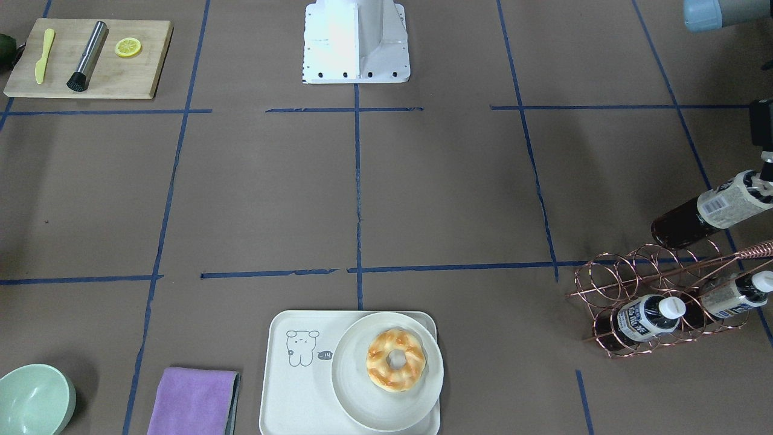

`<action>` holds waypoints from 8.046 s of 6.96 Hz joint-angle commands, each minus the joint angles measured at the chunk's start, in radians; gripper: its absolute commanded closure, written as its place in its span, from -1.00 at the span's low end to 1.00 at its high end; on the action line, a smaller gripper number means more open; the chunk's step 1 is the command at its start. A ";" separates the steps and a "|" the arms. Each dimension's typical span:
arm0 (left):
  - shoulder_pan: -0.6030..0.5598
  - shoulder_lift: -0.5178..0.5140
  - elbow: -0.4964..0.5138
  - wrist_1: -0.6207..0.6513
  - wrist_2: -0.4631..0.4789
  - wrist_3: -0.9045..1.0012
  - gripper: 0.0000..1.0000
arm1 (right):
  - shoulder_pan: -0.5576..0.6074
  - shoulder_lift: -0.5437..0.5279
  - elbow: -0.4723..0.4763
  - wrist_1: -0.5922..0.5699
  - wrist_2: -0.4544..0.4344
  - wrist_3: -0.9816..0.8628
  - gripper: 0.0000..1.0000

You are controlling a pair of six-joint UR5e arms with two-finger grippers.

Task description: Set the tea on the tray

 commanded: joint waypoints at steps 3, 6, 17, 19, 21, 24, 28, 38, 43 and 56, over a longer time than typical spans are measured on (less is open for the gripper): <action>0.178 -0.074 -0.063 0.085 0.114 0.004 0.95 | 0.000 -0.001 0.000 0.000 0.000 0.000 -1.00; 0.432 -0.330 -0.061 0.408 0.378 -0.084 0.96 | 0.000 -0.001 -0.001 0.000 0.000 0.000 -1.00; 0.897 -0.932 0.417 0.780 0.874 -0.442 0.77 | 0.000 -0.001 -0.001 0.000 0.000 -0.001 -1.00; 0.897 -0.932 0.416 0.773 0.871 -0.442 0.28 | 0.000 -0.001 0.000 0.000 0.000 -0.001 -1.00; 0.897 -0.932 0.404 0.777 0.868 -0.430 -0.69 | 0.000 0.001 0.000 0.000 0.000 -0.001 -1.00; 0.886 -0.920 0.239 0.803 0.844 -0.341 -1.00 | 0.000 0.001 0.002 0.000 0.000 0.000 -1.00; 0.565 -0.585 -0.105 0.981 0.149 -0.072 -1.00 | 0.000 0.009 0.011 0.002 0.000 0.005 -1.00; -0.384 -0.069 0.378 0.977 -0.520 1.173 -1.00 | -0.321 0.247 0.273 -0.015 0.052 0.568 -0.99; -0.382 -0.063 0.376 0.937 -0.574 1.047 -1.00 | -0.728 0.742 0.173 -0.118 -0.139 1.158 -1.00; -0.381 -0.053 0.381 0.921 -0.576 1.047 -1.00 | -0.939 1.092 -0.242 -0.146 -0.417 1.246 -0.12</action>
